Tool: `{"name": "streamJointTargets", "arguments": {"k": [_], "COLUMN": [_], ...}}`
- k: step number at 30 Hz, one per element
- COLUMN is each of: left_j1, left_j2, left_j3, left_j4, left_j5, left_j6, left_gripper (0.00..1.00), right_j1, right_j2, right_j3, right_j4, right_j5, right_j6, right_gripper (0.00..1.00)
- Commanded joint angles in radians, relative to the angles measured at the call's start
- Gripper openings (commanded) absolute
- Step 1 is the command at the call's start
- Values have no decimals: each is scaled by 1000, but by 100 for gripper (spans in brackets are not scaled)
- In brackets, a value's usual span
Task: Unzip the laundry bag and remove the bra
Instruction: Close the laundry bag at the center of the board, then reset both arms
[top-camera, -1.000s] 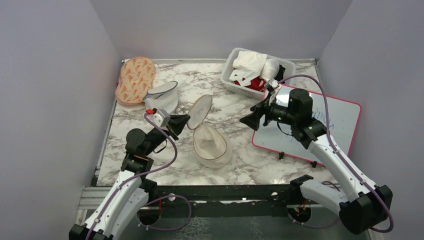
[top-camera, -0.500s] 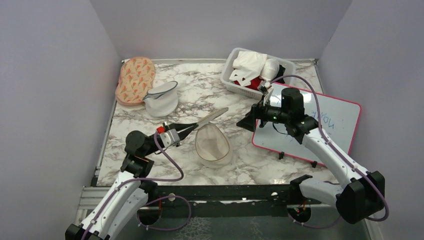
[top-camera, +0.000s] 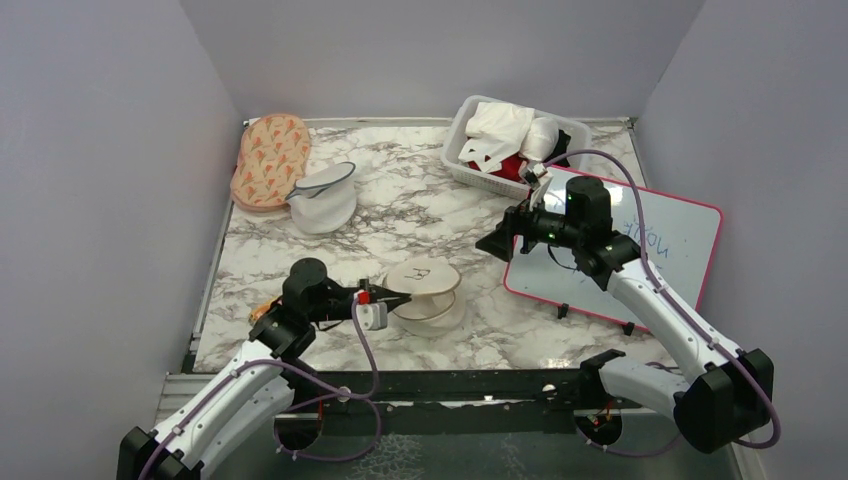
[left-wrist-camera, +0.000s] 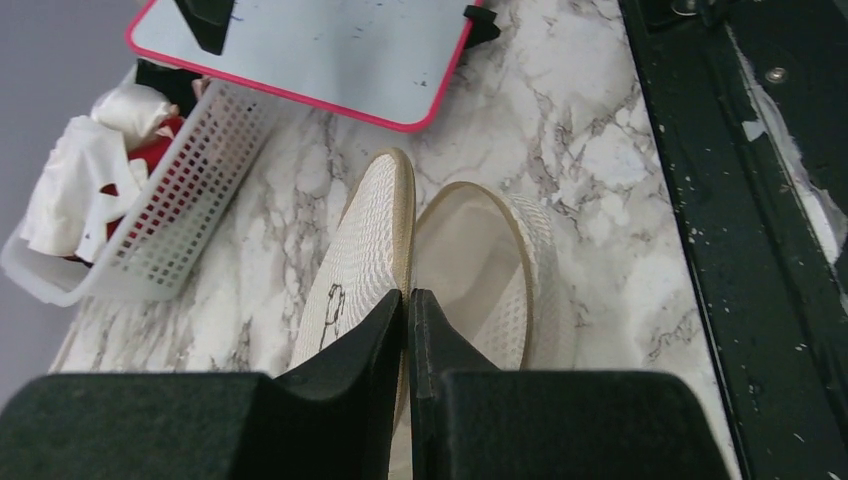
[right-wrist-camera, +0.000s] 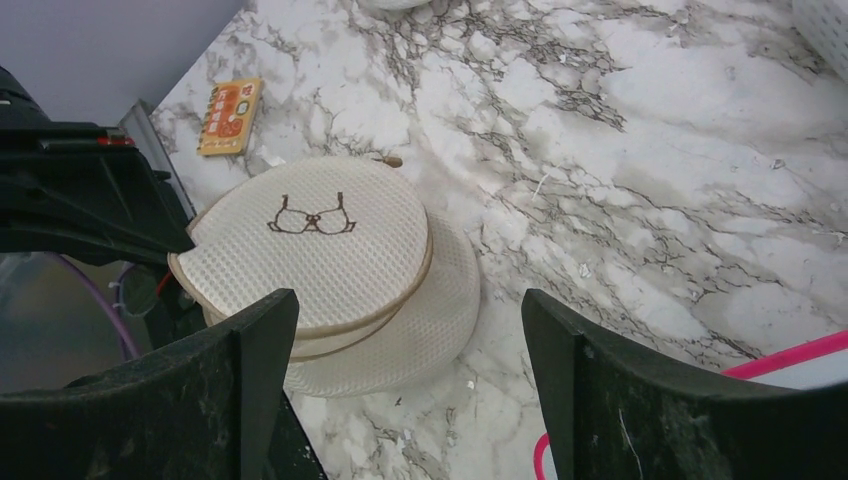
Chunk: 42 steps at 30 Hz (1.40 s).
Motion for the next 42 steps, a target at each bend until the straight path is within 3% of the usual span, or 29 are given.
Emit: {"name": "streamJointTargets", "arguments": {"k": [1, 4, 10, 13, 14, 15, 17, 20, 24, 31, 33, 35, 38, 42], "left_j1": [-46, -95, -160, -168, -168, -168, -168, -167, -165, -133, -78, 29, 164, 179], "left_j2": [-13, 12, 74, 63, 56, 52, 46, 48, 118, 366, 382, 379, 361, 347], "left_j3": [-11, -10, 22, 32, 38, 49, 77, 96, 151, 455, 484, 517, 594, 712], "left_j4": [-109, -154, -232, -243, -241, -240, -207, -14, 144, -151, -168, -171, -168, -133], "left_j5": [35, 12, -35, -56, -60, -62, -73, -171, -541, -1277, -1404, -1376, -1203, -1159], "left_j6": [105, 132, 163, 148, 137, 121, 47, -246, -609, -805, -854, -920, -990, -913], "left_gripper": [3, 5, 20, 54, 80, 98, 99, 99, 99, 99, 99, 99, 99, 99], "right_j1": [1, 1, 1, 1, 1, 1, 1, 1, 1, 0, 1, 1, 0, 1], "right_j2": [-27, -51, -60, -64, -66, -70, -75, -77, -81, -99, -110, -127, -161, -239], "right_j3": [23, 17, 17, 20, 20, 21, 25, 36, 44, 51, 65, 82, 117, 152], "right_j4": [-21, -21, -29, -31, -31, -31, -33, -43, -45, -54, -85, -143, -217, -217], "right_j5": [40, 58, 74, 69, 69, 69, 69, 74, 79, 131, 216, 413, 745, 764], "right_j6": [-25, -25, -34, -32, -30, -29, -28, -28, -23, 4, 6, 30, 53, -15], "right_gripper": [81, 81, 81, 81, 81, 81, 81, 81, 82, 82, 82, 82, 87, 91]}}
